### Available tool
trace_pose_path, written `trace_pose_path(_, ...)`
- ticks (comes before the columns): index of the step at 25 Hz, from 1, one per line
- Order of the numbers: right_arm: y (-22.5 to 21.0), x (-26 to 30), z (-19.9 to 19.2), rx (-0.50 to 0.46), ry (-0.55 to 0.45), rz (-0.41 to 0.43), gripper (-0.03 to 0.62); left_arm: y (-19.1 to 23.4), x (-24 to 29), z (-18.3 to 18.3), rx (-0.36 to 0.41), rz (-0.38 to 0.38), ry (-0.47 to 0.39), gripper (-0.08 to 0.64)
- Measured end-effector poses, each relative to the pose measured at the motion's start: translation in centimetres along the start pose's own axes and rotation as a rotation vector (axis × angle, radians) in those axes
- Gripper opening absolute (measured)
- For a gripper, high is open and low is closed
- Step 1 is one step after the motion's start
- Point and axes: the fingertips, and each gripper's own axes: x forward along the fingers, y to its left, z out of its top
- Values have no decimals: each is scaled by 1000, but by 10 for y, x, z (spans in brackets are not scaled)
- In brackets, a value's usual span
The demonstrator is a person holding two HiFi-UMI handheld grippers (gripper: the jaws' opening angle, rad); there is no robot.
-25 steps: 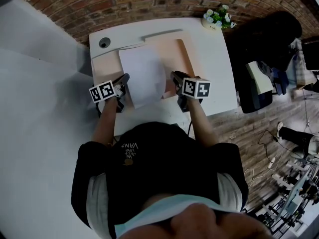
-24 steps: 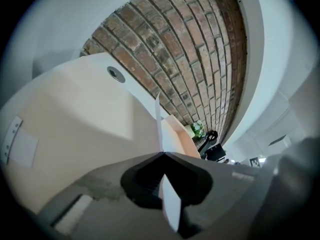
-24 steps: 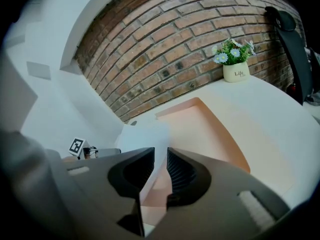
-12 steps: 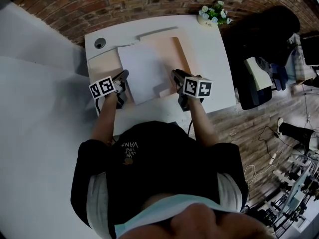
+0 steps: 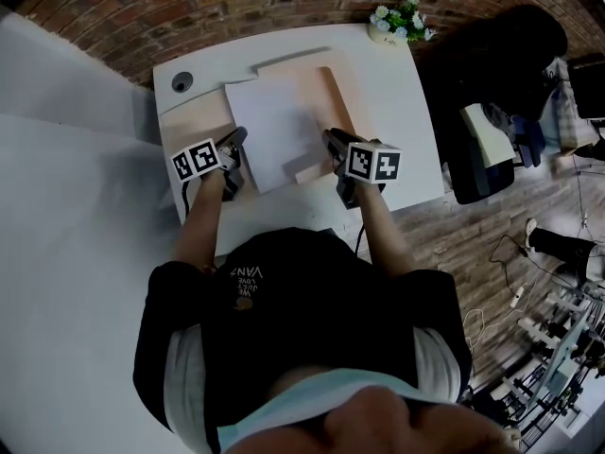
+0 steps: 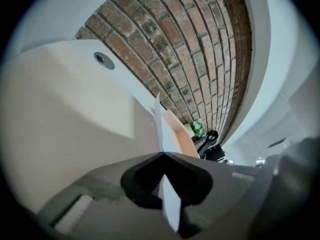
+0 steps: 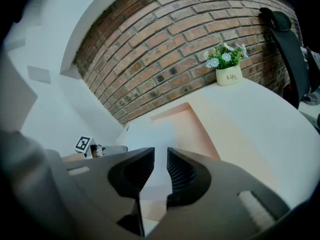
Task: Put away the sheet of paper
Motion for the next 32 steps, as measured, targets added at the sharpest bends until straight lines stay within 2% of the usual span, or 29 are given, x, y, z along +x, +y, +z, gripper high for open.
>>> trace_pose_path(18,-18,-9,7,-11,7,14,77,-23,31,-9,0,-19,10,0)
trace_pose_path(32,-30,-16,14,-26,6,27,77,-32,48,-18,-54,-42,-14,0)
